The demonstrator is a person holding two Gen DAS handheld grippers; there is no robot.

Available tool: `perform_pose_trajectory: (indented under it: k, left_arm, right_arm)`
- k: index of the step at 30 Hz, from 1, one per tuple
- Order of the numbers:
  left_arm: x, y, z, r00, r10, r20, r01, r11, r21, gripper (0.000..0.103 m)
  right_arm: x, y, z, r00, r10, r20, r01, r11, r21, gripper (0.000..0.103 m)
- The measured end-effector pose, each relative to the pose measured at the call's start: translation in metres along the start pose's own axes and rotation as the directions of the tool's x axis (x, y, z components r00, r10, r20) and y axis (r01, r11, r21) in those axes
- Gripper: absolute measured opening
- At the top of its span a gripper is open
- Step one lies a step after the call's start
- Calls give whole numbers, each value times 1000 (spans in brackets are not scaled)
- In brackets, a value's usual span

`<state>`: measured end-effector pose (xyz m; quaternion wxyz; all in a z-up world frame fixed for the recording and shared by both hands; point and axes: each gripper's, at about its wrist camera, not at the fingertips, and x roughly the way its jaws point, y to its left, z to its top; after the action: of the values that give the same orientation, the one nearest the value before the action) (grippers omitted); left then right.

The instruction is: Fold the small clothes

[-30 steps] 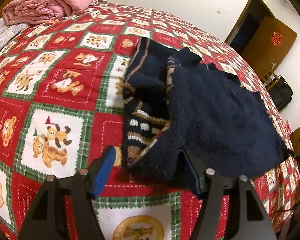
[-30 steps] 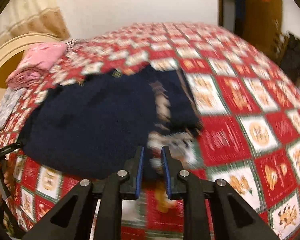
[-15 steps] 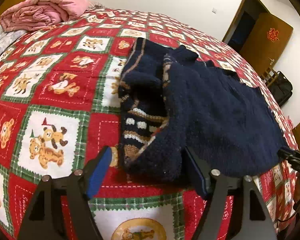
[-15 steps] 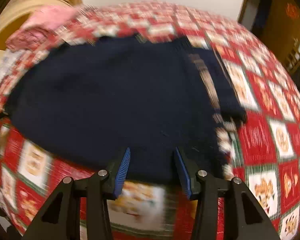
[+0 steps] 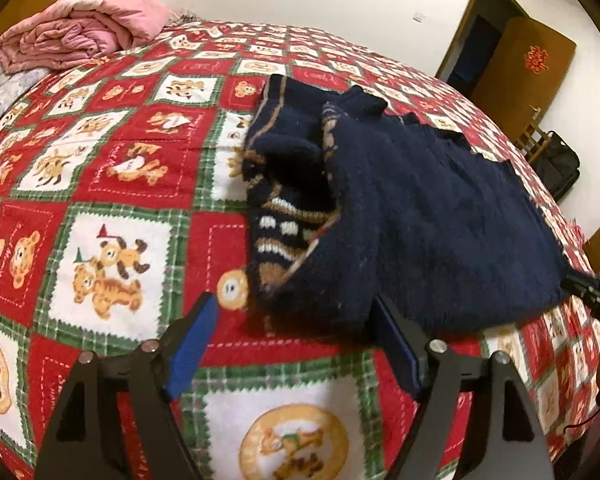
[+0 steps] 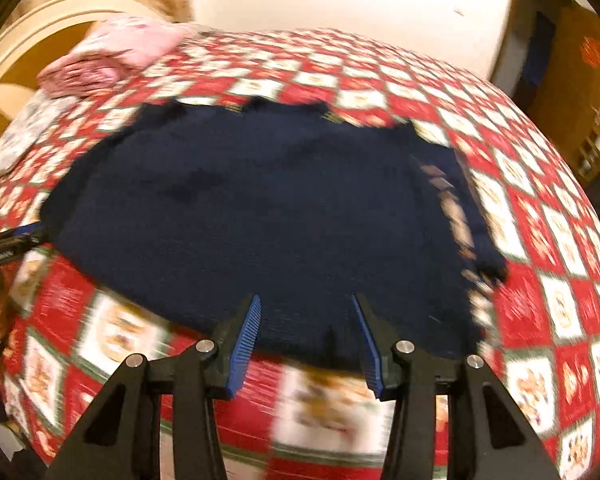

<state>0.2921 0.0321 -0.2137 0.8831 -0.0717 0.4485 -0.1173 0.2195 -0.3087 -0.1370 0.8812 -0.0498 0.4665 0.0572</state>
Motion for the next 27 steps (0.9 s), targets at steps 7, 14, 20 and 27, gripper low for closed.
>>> perform_pose_trajectory:
  k: [7,14,20,27]
  left_arm:
    - [-6,7,-5,999,-36,10,36,999,-2,81]
    - [-22,25,-16,998,-65,27,65,998,2,81]
    - [-32,50,-4,995,-15,102,28,991,-129,81]
    - [-35,90,1,991,1,135,45,942,-334,81]
  right_arm:
    - [41,96,15,995,67,-76,-80,981,-177,48]
    - [49,91,8,991,86,-99,-98,987,-131,48]
    - [23,112,27,991,135,4,-133,979,-158,48]
    - [30,209,76,965,254,68,-227,936,-270,48]
